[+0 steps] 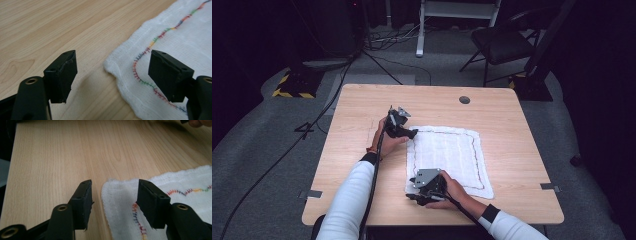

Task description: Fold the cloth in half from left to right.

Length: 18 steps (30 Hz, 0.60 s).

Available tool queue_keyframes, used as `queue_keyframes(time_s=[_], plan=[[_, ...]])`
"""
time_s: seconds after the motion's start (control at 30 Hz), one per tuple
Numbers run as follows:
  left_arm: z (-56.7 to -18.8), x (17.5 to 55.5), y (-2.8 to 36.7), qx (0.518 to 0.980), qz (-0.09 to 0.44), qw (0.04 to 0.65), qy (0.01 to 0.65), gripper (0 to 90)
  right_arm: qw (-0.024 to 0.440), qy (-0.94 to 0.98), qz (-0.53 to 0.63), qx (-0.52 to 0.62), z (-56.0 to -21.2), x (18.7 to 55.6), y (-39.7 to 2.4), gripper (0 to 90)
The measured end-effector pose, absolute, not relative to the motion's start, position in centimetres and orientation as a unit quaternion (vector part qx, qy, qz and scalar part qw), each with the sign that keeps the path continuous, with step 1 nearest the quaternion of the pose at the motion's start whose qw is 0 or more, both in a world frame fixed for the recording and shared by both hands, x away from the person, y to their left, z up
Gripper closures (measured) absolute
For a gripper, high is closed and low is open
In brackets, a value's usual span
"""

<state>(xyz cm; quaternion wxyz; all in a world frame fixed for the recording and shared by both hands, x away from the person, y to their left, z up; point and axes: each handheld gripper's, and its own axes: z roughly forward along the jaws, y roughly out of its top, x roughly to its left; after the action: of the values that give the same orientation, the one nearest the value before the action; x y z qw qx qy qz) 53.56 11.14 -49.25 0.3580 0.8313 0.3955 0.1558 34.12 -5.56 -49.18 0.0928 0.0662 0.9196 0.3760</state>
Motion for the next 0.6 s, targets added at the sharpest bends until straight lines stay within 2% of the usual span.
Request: queue_keyframes(time_s=[0.1,0.23,0.33,0.37,0.43,0.5,0.57,0.6], plan=[[-49.7,54.2,10.8,0.829,0.15,0.354,0.406,23.5,0.101,0.918,0.377,0.07,-49.5,34.3,-5.2,47.5],[-50.0,54.2,10.6,0.832,0.145,0.346,0.41,24.2,0.115,0.916,0.373,0.089,-49.5,34.5,-5.3,54.7],[-50.0,54.2,11.0,0.832,0.142,0.348,0.407,25.7,0.123,0.917,0.368,0.095,-49.4,34.6,-5.4,64.1],[-50.0,54.1,11.2,0.831,0.141,0.352,0.407,28.9,0.127,0.916,0.366,0.102,-49.4,34.7,-5.4,72.3],[-50.0,53.9,11.8,0.833,0.142,0.354,0.401,34.8,0.129,0.916,0.364,0.105,-49.4,34.8,-5.4,77.5],[-50.0,53.8,11.9,0.831,0.139,0.359,0.401,38.4,0.132,0.917,0.362,0.107,-49.4,34.8,-5.4,80.0],[-50.0,53.6,12.0,0.833,0.132,0.368,0.392,55.0,0.131,0.915,0.364,0.114,-49.5,34.9,-5.5,84.7],[-50.0,53.6,12.0,0.833,0.131,0.37,0.39,55.0,0.131,0.915,0.364,0.114,-49.5,34.9,-5.5,84.7]])
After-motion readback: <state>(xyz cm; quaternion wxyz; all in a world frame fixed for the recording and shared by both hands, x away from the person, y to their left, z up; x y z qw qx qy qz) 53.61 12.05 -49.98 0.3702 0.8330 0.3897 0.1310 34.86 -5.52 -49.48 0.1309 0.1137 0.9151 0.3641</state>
